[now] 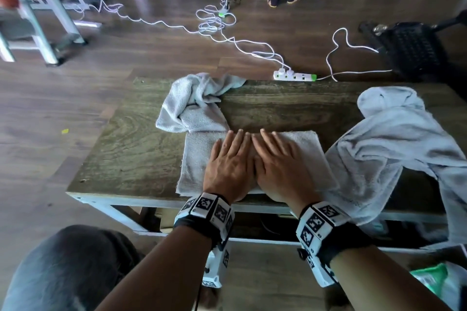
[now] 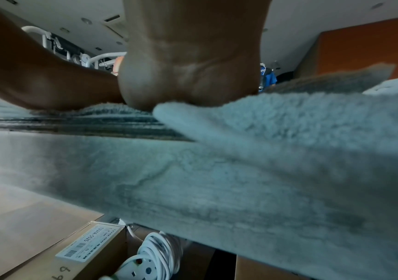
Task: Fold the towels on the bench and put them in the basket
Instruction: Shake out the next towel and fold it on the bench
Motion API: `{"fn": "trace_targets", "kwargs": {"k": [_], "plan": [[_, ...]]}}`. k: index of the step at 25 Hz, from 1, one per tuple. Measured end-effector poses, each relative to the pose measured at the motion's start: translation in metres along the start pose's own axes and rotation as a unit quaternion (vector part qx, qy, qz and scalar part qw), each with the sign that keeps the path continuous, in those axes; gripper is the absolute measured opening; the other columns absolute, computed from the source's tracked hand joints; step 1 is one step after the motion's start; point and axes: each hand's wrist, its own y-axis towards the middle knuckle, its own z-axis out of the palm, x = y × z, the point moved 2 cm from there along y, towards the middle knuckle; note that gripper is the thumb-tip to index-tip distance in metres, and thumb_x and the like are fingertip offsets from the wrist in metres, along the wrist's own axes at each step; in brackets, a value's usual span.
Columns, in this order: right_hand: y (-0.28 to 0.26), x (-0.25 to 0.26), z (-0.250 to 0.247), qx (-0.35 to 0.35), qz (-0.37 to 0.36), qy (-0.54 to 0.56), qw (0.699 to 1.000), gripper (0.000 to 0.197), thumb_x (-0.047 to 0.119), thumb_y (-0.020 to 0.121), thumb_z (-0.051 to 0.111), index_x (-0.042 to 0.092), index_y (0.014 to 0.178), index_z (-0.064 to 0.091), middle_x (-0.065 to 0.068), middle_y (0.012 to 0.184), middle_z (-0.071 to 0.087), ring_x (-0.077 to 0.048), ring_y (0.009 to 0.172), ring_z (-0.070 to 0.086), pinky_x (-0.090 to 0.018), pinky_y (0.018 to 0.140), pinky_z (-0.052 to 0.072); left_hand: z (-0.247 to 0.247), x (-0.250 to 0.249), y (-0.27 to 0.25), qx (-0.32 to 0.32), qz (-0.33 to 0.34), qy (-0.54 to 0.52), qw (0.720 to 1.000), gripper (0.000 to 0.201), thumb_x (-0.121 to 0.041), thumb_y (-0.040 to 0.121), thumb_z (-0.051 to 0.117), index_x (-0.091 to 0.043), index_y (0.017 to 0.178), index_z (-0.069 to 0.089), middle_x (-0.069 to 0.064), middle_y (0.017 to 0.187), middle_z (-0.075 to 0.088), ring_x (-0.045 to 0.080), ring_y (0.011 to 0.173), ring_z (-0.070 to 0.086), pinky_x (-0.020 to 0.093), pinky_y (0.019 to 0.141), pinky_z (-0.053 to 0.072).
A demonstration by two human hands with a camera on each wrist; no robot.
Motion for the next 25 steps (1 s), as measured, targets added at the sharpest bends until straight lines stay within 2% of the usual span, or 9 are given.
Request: {"fn": "trace_targets", "kwargs": {"k": [5, 10, 13, 18, 21, 25], "plan": [[-0.004, -0.006, 0.001, -0.004, 0.035, 0.011, 0.999, 0.058, 0.048, 0.101, 0.019, 0.03, 0.156, 0.026, -0.002, 0.164, 0.024, -0.024, 0.152, 0.019, -0.049, 0.121, 0.017, -0.001, 0.01, -0.004, 0.009, -0.015, 0.013, 1.0, 0.065, -0.056, 0.096, 0.01, -0.032, 0.157, 0.01, 0.001, 0.166, 0.003, 0.017, 0.153, -0.002, 0.042, 0.124, 0.001], [-0.008, -0.019, -0.003, 0.024, 0.072, 0.018, 0.997, 0.059, 0.048, 0.102, 0.013, 0.032, 0.159, 0.009, 0.003, 0.168, 0.005, -0.018, 0.154, 0.002, -0.045, 0.124, 0.005, -0.006, 0.031, -0.013, -0.003, -0.047, -0.009, 0.999, 0.058, -0.051, 0.102, 0.015, -0.035, 0.156, 0.004, -0.005, 0.165, -0.003, 0.013, 0.152, -0.008, 0.042, 0.124, -0.003], [-0.012, -0.029, -0.011, 0.035, 0.077, 0.0, 0.996, 0.06, 0.047, 0.103, 0.01, 0.027, 0.159, 0.005, 0.002, 0.168, 0.002, -0.017, 0.154, -0.001, -0.043, 0.124, 0.004, -0.011, 0.041, -0.016, 0.0, -0.068, -0.024, 0.997, 0.058, -0.052, 0.102, 0.015, -0.037, 0.156, 0.0, -0.01, 0.164, -0.007, 0.011, 0.151, -0.011, 0.041, 0.124, -0.003], [-0.015, -0.039, -0.013, 0.05, 0.089, -0.028, 0.994, 0.072, 0.056, 0.1, 0.004, 0.016, 0.159, 0.004, -0.007, 0.168, 0.002, -0.019, 0.155, -0.003, -0.04, 0.125, 0.0, -0.013, 0.051, -0.022, -0.011, -0.097, -0.023, 0.995, 0.059, -0.053, 0.102, 0.016, -0.036, 0.156, 0.001, -0.008, 0.165, -0.005, 0.011, 0.152, -0.007, 0.041, 0.124, -0.002], [-0.015, -0.041, -0.013, 0.063, 0.104, -0.02, 0.992, 0.085, 0.064, 0.094, -0.001, 0.011, 0.159, 0.002, -0.009, 0.167, -0.002, -0.02, 0.154, -0.007, -0.039, 0.126, -0.001, -0.013, 0.063, -0.028, -0.011, -0.154, -0.032, 0.987, 0.059, -0.055, 0.1, 0.012, -0.039, 0.155, 0.0, -0.008, 0.165, -0.004, 0.015, 0.152, -0.004, 0.044, 0.123, -0.004], [-0.016, -0.043, -0.014, 0.077, 0.131, 0.01, 0.988, 0.091, 0.071, 0.093, 0.005, 0.009, 0.158, -0.004, -0.009, 0.167, -0.009, -0.02, 0.154, -0.012, -0.037, 0.125, -0.004, -0.015, 0.074, -0.033, -0.009, -0.213, -0.062, 0.975, 0.061, -0.057, 0.099, 0.008, -0.037, 0.155, 0.0, -0.009, 0.165, -0.001, 0.016, 0.152, -0.004, 0.046, 0.122, -0.005]]}}
